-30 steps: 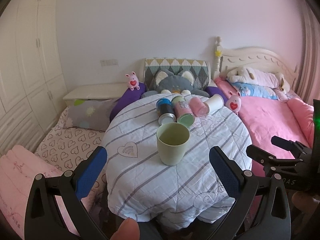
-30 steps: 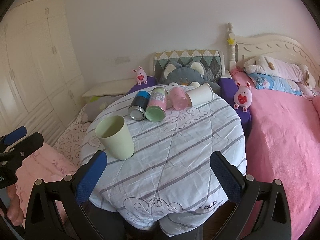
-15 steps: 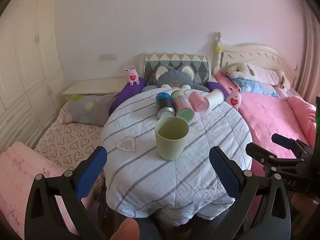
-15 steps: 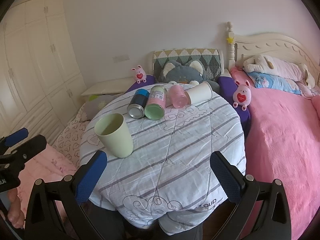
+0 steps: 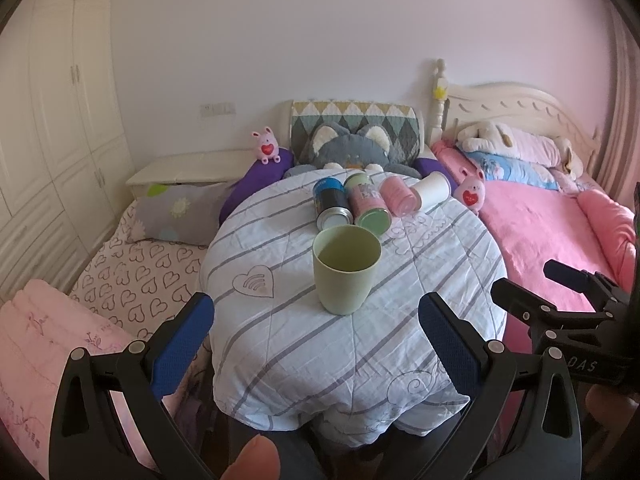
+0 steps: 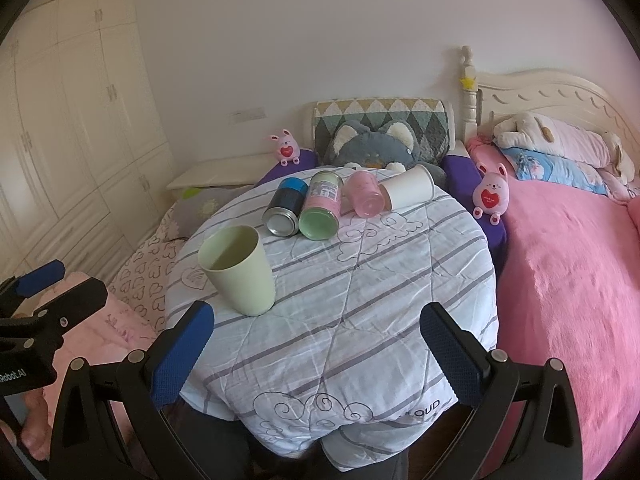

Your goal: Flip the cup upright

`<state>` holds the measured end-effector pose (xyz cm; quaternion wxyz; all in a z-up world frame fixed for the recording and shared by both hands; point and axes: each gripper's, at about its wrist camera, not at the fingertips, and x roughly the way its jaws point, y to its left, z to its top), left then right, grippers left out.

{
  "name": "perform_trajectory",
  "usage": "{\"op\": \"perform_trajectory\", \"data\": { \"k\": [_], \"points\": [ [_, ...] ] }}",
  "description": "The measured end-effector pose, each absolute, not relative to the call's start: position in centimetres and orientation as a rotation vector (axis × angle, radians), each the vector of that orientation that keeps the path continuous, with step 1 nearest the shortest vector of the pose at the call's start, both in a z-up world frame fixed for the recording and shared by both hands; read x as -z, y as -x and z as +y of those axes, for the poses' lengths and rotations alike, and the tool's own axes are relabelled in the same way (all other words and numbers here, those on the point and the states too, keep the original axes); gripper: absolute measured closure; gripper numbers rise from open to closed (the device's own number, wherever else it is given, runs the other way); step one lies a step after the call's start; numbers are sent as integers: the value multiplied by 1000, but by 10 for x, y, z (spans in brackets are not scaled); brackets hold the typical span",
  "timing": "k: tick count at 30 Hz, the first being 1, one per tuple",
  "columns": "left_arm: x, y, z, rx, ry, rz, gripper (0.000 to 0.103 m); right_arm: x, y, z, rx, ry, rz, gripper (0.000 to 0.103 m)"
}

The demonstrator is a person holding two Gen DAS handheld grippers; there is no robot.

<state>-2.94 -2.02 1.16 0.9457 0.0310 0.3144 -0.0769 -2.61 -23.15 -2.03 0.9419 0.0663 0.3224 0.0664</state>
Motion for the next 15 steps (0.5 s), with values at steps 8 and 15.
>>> {"op": "perform_trajectory", "data": {
  "k": [8,15],
  "points": [
    [-8,29,-23,141,-81,656,0,22,25,-230,-136,-137,665,0],
    [-9,29,-27,123,-110,653,0,26,24,-234,-134,-154,670,0]
  ]
}}
